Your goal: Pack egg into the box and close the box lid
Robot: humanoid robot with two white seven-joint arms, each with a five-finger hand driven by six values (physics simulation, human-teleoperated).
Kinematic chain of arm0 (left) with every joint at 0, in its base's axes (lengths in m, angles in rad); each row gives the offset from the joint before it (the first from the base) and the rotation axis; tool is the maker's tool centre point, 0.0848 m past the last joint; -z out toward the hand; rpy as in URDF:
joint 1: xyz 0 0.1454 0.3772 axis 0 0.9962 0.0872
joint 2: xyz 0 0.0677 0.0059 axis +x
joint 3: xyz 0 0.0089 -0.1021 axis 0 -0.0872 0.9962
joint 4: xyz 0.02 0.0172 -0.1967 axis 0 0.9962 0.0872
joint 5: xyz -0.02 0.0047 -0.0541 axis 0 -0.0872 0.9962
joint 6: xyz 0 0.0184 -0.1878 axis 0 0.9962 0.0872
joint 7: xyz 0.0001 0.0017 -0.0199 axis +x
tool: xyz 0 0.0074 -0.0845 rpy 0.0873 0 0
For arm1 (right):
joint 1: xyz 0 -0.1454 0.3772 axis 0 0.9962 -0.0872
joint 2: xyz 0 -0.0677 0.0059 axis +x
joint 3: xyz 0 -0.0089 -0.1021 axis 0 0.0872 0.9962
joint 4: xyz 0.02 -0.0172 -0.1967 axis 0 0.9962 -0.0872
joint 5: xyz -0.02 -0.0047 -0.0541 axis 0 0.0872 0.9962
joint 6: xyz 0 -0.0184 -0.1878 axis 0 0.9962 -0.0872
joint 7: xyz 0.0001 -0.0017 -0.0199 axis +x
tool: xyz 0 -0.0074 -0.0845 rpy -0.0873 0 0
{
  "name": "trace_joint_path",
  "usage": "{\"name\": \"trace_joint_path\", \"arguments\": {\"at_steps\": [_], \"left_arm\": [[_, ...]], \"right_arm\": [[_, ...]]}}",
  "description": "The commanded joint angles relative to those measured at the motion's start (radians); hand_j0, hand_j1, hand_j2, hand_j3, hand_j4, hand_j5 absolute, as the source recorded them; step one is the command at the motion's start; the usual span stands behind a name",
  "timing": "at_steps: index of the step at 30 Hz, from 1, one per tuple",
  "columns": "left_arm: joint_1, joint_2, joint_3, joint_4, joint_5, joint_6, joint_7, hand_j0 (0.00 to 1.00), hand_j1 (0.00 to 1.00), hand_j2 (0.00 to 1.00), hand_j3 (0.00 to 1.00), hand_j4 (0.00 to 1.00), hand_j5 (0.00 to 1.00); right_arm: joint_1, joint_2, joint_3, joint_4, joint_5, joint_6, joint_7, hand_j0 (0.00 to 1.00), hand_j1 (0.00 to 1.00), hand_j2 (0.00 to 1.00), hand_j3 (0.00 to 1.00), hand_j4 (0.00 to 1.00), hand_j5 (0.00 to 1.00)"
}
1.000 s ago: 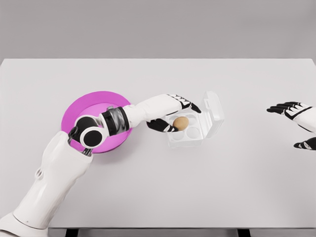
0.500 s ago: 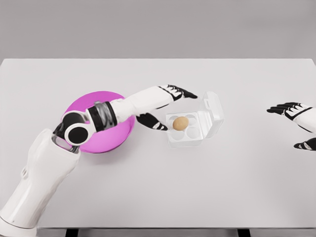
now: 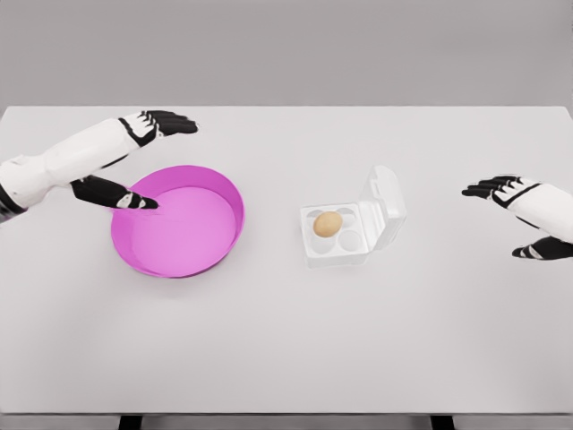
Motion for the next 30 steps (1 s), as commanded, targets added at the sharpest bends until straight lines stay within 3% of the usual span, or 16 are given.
{"name": "trace_joint_path", "arguments": {"at_steps": [1,3,7,14,18,30], "left_arm": [[0.0,0.024,0.08,0.054,0.02,-0.002,0.001,1.0,1.0,1.0,1.0,1.0,1.0],[0.015,0.049,0.087,0.096,0.012,-0.002,0.001,1.0,1.0,1.0,1.0,1.0,1.0],[0.058,0.066,0.085,0.096,-0.015,-0.002,0.001,1.0,1.0,1.0,1.0,1.0,1.0],[0.066,0.064,0.085,0.096,-0.014,-0.002,0.001,1.0,1.0,1.0,1.0,1.0,1.0],[0.066,0.064,0.087,0.096,-0.015,-0.002,0.001,1.0,1.0,1.0,1.0,1.0,1.0],[0.066,0.064,0.085,0.094,-0.02,-0.002,0.001,1.0,1.0,1.0,1.0,1.0,1.0]], "right_arm": [[0.0,0.001,0.072,0.046,0.02,0.002,0.0,1.0,1.0,1.0,1.0,1.0,1.0],[-0.08,0.001,0.164,0.115,0.02,0.002,0.0,1.0,1.0,1.0,1.0,1.0,1.0],[-0.115,0.01,0.192,0.172,0.074,0.002,0.0,1.0,1.0,1.0,1.0,1.0,1.0],[-0.169,0.012,0.226,0.249,0.083,0.002,0.0,1.0,1.0,1.0,1.0,1.0,1.0],[-0.23,0.03,0.322,0.253,0.086,0.002,0.0,1.0,1.0,1.0,1.0,1.0,1.0],[-0.236,0.029,0.327,0.206,0.081,0.002,0.0,1.0,1.0,1.0,1.0,1.0,1.0]]}}
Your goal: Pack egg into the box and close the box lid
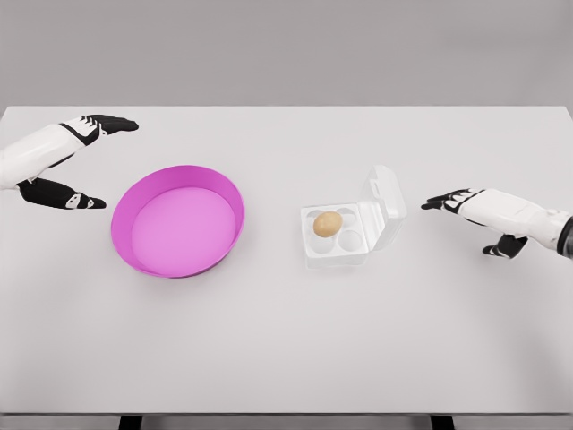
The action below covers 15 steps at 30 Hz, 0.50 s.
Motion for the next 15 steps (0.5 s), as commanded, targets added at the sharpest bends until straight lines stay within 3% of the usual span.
{"name": "trace_joint_path", "arguments": {"at_steps": [1,7,15], "left_arm": [[0.0,0.001,0.0,0.0,0.008,0.003,0.0,1.0,1.0,1.0,1.0,1.0,1.0],[0.0,-0.001,0.0,0.0,0.006,0.003,0.0,1.0,1.0,1.0,1.0,1.0,1.0],[0.0,-0.001,0.0,0.0,0.006,0.003,0.0,1.0,1.0,1.0,1.0,1.0,1.0]], "right_arm": [[0.0,0.001,0.002,-0.048,-0.058,0.006,0.028,1.0,1.0,1.0,1.0,1.0,1.0],[0.02,-0.004,-0.015,-0.156,-0.089,0.006,0.028,1.0,1.0,1.0,1.0,1.0,1.0],[0.035,-0.013,-0.029,-0.184,-0.104,0.006,0.028,1.0,1.0,1.0,1.0,1.0,1.0]]}}
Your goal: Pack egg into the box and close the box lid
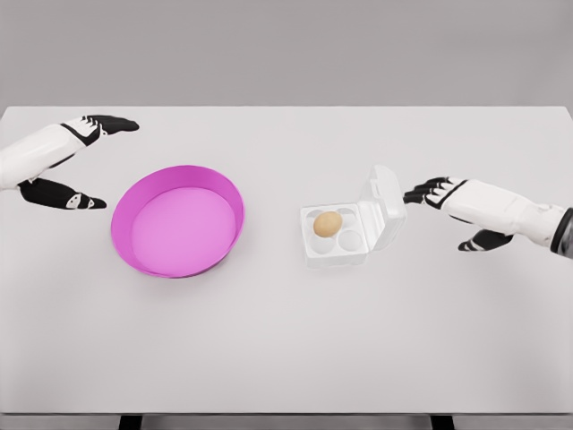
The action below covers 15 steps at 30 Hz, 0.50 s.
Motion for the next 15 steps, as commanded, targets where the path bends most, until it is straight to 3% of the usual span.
{"name": "trace_joint_path", "arguments": {"at_steps": [1,15], "left_arm": [[-0.002,0.001,0.0,0.0,0.008,0.003,0.0,1.0,1.0,1.0,1.0,1.0,1.0],[-0.002,0.001,0.0,-0.002,0.008,0.003,0.0,1.0,1.0,1.0,1.0,1.0,1.0]], "right_arm": [[0.005,-0.003,-0.018,-0.024,-0.019,0.003,0.0,1.0,1.0,1.0,1.0,1.0,1.0],[0.072,0.014,-0.033,-0.166,-0.036,0.003,0.0,1.0,1.0,1.0,1.0,1.0,1.0]]}}
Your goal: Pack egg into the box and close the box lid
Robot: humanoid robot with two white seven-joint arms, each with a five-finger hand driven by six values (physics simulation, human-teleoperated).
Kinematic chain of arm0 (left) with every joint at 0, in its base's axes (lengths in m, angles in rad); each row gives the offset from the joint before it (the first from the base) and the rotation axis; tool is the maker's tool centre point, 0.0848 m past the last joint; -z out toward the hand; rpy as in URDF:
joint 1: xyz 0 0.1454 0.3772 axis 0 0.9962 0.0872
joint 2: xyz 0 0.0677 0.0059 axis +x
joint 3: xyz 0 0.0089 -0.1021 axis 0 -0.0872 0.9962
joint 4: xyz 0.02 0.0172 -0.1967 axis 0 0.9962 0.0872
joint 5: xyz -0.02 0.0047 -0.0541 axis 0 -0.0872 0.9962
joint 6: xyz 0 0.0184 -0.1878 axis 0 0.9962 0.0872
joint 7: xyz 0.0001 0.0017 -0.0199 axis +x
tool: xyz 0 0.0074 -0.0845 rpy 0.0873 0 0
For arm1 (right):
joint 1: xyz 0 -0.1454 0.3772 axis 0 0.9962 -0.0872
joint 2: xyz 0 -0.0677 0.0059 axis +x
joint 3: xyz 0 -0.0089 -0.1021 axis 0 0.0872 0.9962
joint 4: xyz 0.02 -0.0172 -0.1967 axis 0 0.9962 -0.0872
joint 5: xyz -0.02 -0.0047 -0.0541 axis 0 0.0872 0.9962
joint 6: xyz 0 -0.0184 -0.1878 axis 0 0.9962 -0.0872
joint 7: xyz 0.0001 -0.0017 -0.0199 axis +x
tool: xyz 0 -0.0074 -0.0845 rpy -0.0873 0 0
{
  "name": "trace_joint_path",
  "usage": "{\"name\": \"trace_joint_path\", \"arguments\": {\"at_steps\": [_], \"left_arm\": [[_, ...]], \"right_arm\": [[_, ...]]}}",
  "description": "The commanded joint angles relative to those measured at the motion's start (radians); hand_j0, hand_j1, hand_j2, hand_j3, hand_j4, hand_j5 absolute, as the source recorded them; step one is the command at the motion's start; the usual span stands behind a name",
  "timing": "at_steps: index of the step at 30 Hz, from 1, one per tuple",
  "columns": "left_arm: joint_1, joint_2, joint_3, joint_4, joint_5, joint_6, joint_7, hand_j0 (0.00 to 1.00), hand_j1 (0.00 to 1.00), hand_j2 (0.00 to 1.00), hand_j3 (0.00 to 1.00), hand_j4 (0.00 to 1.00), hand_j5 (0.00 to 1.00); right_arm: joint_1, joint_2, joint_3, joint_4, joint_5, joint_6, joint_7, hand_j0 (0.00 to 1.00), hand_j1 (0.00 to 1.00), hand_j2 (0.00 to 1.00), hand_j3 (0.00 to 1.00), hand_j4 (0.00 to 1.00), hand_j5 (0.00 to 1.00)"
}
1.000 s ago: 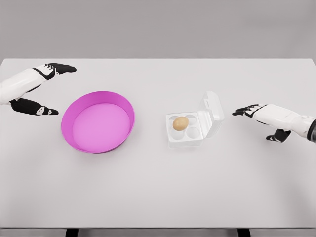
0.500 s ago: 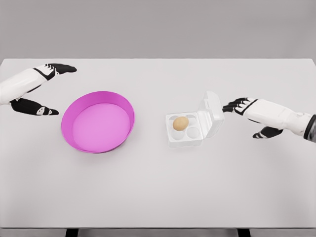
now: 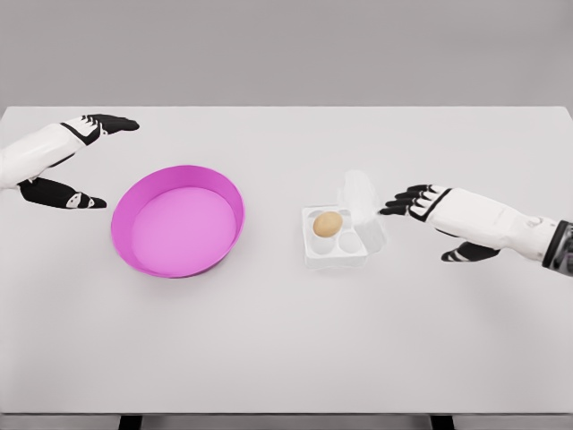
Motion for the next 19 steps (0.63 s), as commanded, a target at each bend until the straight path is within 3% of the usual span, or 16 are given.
{"name": "trace_joint_path", "arguments": {"at_steps": [1,8,9,10,11,13,19], "left_arm": [[0.0,0.0,0.0,0.0,0.009,0.003,0.0,1.0,1.0,1.0,1.0,1.0,1.0],[0.0,0.0,0.002,0.0,0.008,0.003,0.0,1.0,1.0,1.0,1.0,1.0,1.0],[0.0,0.0,0.002,0.0,0.008,0.003,0.0,1.0,1.0,1.0,1.0,1.0,1.0],[0.0,0.0,0.0,0.0,0.008,0.003,0.0,1.0,1.0,1.0,1.0,1.0,1.0],[0.0,0.0,0.0,0.0,0.008,0.003,0.0,1.0,1.0,1.0,1.0,1.0,1.0],[0.0,0.0,0.0,0.0,0.008,0.003,0.0,1.0,1.0,1.0,1.0,1.0,1.0],[0.0,0.001,0.0,0.0,0.008,0.003,0.0,1.0,1.0,1.0,1.0,1.0,1.0]], "right_arm": [[0.0,0.011,0.002,-0.019,-0.009,0.003,0.0,1.0,1.0,1.0,1.0,1.0,1.0],[0.012,0.063,-0.003,-0.062,-0.018,0.003,0.0,1.0,1.0,1.0,1.0,1.0,1.0],[0.015,0.059,-0.016,-0.057,-0.058,0.003,0.0,1.0,1.0,1.0,1.0,1.0,1.0],[0.018,0.057,-0.042,-0.054,-0.089,0.003,0.0,1.0,1.0,1.0,1.0,1.0,1.0],[0.063,0.057,-0.142,-0.023,-0.17,0.003,0.0,1.0,1.0,1.0,1.0,1.0,1.0],[0.13,0.057,-0.285,0.0,-0.221,0.003,0.0,1.0,1.0,1.0,1.0,1.0,1.0],[0.152,0.048,-0.308,0.001,-0.222,0.003,0.0,1.0,1.0,1.0,1.0,1.0,1.0]]}}
